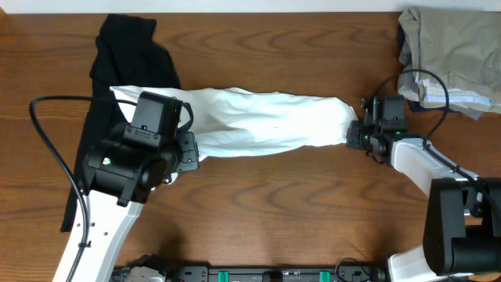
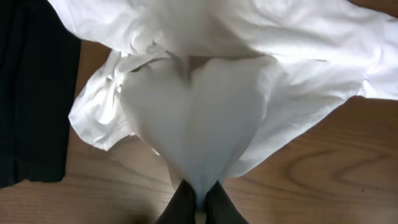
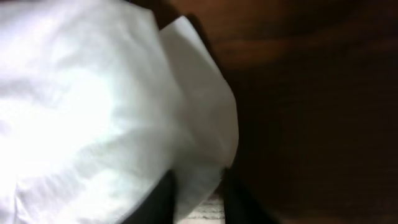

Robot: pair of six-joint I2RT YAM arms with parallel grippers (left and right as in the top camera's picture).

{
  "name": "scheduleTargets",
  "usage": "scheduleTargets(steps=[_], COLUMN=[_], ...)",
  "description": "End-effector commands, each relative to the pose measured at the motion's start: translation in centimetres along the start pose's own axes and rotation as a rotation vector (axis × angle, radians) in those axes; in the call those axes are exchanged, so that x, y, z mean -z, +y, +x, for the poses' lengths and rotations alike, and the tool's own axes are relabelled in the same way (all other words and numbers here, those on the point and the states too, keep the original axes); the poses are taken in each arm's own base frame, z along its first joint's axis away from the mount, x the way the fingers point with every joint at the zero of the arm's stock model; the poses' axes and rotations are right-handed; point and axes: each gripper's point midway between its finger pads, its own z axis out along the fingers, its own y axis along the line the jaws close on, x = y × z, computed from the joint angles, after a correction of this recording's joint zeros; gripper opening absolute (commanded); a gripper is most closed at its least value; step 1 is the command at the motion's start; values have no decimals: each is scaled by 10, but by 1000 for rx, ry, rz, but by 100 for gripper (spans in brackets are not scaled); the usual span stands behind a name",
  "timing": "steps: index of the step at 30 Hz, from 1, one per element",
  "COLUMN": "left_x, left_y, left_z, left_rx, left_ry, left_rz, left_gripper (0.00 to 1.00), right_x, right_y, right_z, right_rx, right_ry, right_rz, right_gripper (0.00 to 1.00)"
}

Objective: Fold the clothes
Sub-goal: 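Stretch the T-shirt between both grippers across the table, then lift the T-shirt with both grippers and shake it out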

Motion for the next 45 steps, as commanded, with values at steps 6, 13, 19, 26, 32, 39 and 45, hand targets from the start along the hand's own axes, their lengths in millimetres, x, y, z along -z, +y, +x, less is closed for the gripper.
scheduleTargets(steps=[6,13,19,26,32,39,45], left_x=[0,-1,-11,-22,-21,9,64], left_y=[10,9,9,8,3,-15,-33], left_z=[-8,-10,-10,-11,-26,-79,-127], left_rx=[8,8,5,2,7,17,40], left_ry=[-40,-43,-12,19,-47,-310,-604], left_rz=[-58,-57,-71,-85,-64,26,156], left_gripper=[6,6,6,6,6,6,6], right_x=[-2,-2,-16,-29,-4,116,267], right_y=[4,-8,-7,0,8,20,17], right_z=[4,-2,0,8,-19,-115,-184], right_rx=[-19,-17,-7,-9,-9,-23,2], right_ry=[5,-25,-19,14,-60,-347,-675], right_rz=[-11,58,42,-10,-32,-82,-79], right_gripper=[2,59,56,21,2,1,3])
